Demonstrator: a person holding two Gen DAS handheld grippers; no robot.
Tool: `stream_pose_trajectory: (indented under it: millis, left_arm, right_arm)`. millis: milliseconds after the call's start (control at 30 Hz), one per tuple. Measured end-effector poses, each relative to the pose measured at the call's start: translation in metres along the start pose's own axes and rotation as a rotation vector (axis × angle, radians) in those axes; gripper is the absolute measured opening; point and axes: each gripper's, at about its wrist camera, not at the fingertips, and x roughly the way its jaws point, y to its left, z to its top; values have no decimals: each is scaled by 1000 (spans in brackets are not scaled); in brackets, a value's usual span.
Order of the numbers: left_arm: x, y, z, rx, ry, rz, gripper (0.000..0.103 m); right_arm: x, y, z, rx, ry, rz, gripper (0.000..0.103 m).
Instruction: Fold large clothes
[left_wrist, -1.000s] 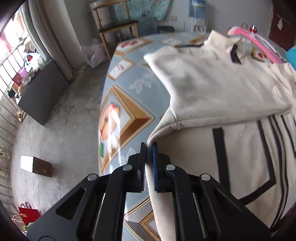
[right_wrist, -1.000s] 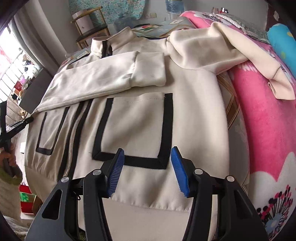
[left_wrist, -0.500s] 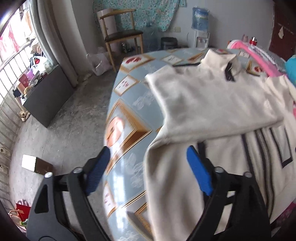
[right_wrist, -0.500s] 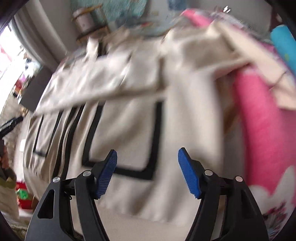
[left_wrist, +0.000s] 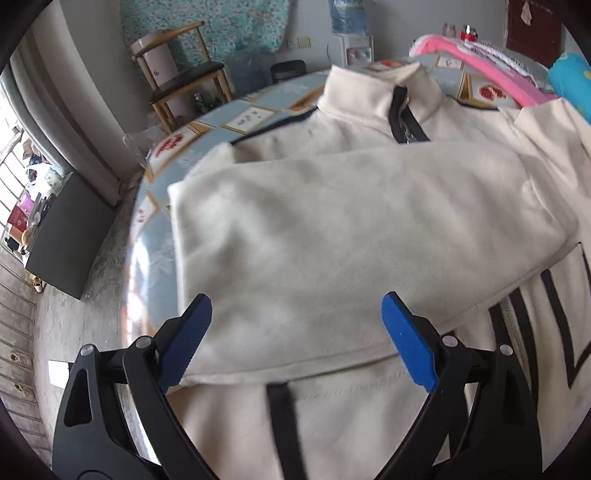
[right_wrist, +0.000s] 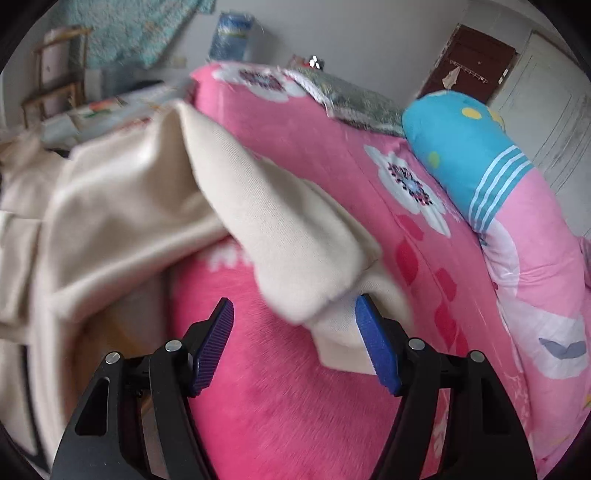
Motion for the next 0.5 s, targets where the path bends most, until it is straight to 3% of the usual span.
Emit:
stream_pose_trajectory:
  millis: [33,100,167,233,300,400,467,500]
  left_arm:
    - [4,-1,-1,1,7,-4,89]
    - [10,-4,-2,5,22,-7,90]
    - [10,-2,-4,4,12,-16,90]
    - [10,1,-5,0,17,-27,93]
    - [12,5,-7,-9,22,-40,95]
    - [14,10,-9,-30,27,-72,95]
    - [15,13,-9,-48,36,-89,95]
    - [16,15,-10,-63,42,-99,95]
  right_arm:
    - [7,-1,2,1,26,-5,31]
    - [7,-5,3,38,60,30,20]
    - [-11,-18,6,118,51,93,15]
    - [-36,-27,10,193,26,211,12]
    - [-64,-34,13,257,13,346,11]
    - [-107,-32,17,337,12,658,11]
    - [-124,-19,17,347,28,819,11]
    - [-132,-6,15,351,49,943,11]
